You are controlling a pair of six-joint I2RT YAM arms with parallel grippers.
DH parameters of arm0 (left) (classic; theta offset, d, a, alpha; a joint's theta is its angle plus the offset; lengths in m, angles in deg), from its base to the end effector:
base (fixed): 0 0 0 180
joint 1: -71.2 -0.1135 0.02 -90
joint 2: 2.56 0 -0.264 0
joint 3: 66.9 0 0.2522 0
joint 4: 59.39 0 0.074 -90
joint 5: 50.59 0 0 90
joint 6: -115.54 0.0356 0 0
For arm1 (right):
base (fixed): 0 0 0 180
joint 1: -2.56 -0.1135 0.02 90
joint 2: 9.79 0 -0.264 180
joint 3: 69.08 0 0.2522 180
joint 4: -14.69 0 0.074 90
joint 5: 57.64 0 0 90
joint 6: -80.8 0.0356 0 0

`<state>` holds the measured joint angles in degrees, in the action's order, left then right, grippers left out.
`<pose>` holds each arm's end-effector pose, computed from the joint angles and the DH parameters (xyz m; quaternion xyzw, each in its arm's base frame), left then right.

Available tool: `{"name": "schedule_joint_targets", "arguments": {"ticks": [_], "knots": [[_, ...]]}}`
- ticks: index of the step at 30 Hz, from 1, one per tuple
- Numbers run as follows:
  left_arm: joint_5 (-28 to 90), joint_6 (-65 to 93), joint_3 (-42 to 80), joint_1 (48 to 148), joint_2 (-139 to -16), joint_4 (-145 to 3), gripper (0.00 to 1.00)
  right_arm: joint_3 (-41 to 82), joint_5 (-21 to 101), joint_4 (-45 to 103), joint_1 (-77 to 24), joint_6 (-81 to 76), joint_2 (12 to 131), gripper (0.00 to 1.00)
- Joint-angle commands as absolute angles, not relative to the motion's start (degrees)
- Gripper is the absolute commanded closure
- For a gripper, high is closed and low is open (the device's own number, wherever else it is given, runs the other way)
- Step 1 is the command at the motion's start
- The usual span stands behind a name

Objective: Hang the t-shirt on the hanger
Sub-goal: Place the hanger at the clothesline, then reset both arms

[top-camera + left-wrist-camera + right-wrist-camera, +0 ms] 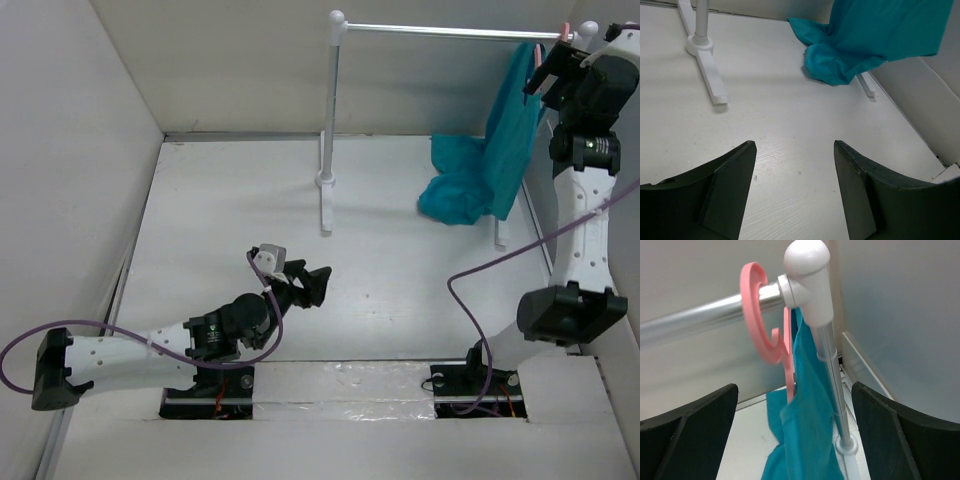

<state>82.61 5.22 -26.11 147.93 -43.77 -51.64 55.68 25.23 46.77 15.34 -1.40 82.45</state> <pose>0.0634 -0.1625 0.2983 0.0466 0.6718 -0.3620 0.6445 0.3426 -0.0822 0.5137 0.1690 0.6838 -0.0745 0.7059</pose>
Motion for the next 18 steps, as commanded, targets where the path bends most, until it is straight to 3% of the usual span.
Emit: {"name": "schedule_joint_targets", "arguments": {"ticks": [1, 5, 13, 18], "knots": [[86.4, 3.8, -23.5, 147.6, -41.9, -52.8, 0.4, 49.6, 23.9, 37.3, 15.1, 1.7, 71.8, 0.0], [88.5, 1.2, -21.6, 147.6, -41.8, -57.3, 0.39, 40.1, 29.6, 32.7, 14.5, 5.1, 61.1, 0.0], [89.5, -4.7, -13.4, 147.6, -43.2, -67.1, 0.36, 8.9, 59.8, 10.5, 8.6, 22.2, 29.6, 0.0], [88.7, -5.2, -8.8, 147.6, -39.1, -71.4, 0.37, 5.5, 62.2, 19.3, 7.6, 18.9, 14.6, 0.0]]}}
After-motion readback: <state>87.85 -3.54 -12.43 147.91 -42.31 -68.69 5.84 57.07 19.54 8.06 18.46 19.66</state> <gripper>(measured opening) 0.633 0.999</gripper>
